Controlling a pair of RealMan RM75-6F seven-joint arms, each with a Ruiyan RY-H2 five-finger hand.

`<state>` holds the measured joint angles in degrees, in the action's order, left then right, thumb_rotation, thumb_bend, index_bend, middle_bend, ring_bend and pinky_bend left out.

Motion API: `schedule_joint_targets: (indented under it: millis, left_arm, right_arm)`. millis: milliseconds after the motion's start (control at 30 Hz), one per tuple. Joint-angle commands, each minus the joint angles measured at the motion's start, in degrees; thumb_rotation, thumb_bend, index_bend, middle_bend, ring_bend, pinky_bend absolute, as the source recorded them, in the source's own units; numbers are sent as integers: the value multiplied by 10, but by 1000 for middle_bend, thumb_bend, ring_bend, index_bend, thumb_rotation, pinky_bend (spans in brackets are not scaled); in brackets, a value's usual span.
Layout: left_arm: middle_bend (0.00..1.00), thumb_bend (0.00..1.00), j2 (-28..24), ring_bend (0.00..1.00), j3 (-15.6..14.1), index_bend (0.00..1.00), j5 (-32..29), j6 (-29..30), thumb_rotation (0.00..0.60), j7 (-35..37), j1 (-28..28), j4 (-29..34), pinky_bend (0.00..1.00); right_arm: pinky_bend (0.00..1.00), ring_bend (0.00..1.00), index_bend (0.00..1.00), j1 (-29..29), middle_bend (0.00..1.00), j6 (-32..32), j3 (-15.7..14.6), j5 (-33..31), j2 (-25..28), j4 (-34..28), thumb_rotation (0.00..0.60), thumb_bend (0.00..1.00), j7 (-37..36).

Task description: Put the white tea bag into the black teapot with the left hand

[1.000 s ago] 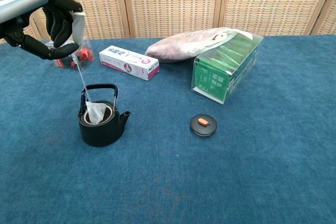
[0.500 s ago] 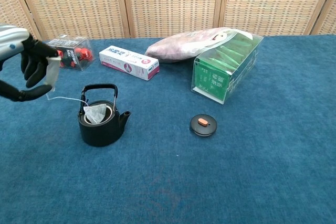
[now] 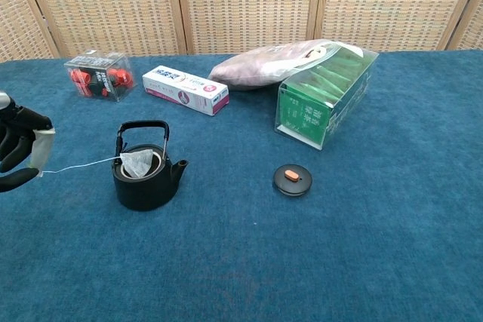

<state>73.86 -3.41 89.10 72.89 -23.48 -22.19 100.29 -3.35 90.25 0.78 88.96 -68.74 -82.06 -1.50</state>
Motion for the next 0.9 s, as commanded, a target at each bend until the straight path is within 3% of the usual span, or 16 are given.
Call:
schedule_joint_targets:
  millis: [33,167,433,900]
  left_arm:
    - [720,574,-2,602,-3,665,-1,-1,600,-5,4,0,513]
    - [720,574,-5,602,-10,645,-1,-5,600,-12,10,5,513]
    - [719,575,-14,602,-18,499,-9,-18,600,-27,17,19,513]
    - [718,574,-35,608,-10,295,-17,-33,600,-43,16,40,513]
  right_arm:
    - [84,0,91,0,118,0,0,1,0,0,600,71,0]
    - [83,0,92,2,118,-1,0,1,0,0,600,71,0]
    - [84,0,92,2,118,1,0,3,0,0,600,71,0]
    - [84,0,91,4,118,2,1,6,0,0,600,71,-1]
